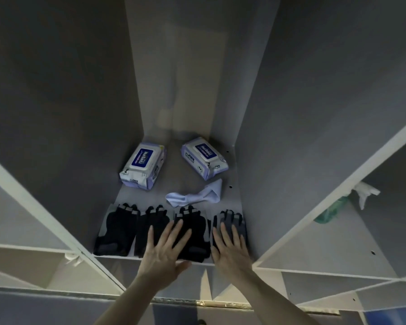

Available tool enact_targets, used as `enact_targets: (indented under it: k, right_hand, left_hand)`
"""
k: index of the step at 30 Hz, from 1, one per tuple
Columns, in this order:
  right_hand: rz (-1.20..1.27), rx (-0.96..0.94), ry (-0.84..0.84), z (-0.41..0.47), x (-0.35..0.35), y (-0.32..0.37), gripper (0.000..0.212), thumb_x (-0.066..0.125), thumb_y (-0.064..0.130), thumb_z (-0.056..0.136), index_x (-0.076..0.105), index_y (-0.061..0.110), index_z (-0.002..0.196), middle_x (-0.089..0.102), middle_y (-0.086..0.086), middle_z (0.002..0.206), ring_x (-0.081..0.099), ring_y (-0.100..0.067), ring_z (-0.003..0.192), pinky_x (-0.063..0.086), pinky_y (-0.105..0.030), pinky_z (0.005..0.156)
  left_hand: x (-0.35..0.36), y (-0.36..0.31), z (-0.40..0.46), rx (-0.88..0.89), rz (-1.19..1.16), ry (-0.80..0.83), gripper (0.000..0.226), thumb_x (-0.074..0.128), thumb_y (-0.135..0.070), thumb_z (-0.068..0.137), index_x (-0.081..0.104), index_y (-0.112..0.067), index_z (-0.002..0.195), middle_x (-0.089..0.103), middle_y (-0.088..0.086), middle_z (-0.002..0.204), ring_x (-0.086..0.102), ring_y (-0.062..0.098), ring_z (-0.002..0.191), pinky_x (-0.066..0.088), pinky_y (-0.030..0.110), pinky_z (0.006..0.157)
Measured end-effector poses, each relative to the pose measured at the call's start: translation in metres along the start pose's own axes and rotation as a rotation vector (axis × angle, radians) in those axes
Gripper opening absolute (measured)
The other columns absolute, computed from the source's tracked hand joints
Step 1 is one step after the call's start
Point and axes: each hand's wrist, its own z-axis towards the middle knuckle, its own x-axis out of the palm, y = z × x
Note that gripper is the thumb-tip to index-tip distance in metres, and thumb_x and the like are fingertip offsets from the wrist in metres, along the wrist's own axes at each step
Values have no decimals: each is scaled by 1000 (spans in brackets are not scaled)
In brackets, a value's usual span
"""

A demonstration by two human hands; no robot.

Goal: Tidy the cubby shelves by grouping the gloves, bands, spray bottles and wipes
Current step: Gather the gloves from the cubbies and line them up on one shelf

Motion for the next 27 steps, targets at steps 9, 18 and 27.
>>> enact_targets:
  k: [9, 18, 27]
  right_hand:
    - [101, 89, 24, 0, 2, 6, 56, 7, 48, 102, -16, 30, 150, -20, 4, 160, -17, -27, 148, -7, -46, 118]
    - [-24, -216, 83, 0, 9, 22, 59, 5, 63, 96, 0, 43, 151, -21, 11, 159, -22, -22, 147, -15, -46, 116]
    - [-7, -149, 158, 2, 19, 26, 98, -27, 83, 59, -7, 47, 149, -26, 12, 156, -23, -19, 146, -44, -36, 87]
  left_hand:
    - [15, 3, 14, 91, 9, 36, 58, 20, -60, 96, 3, -46, 149, -8, -8, 161, -5, 24, 149, 3, 66, 112]
    - [26, 47, -8, -273, -165, -76, 76, -3, -77, 79, 22, -51, 145, 13, -5, 161, 11, 29, 149, 8, 70, 108]
    - [33, 69, -5, -192, -79, 41, 56, 13, -60, 97, -13, -50, 145, -14, -17, 159, -7, 23, 149, 14, 57, 115]
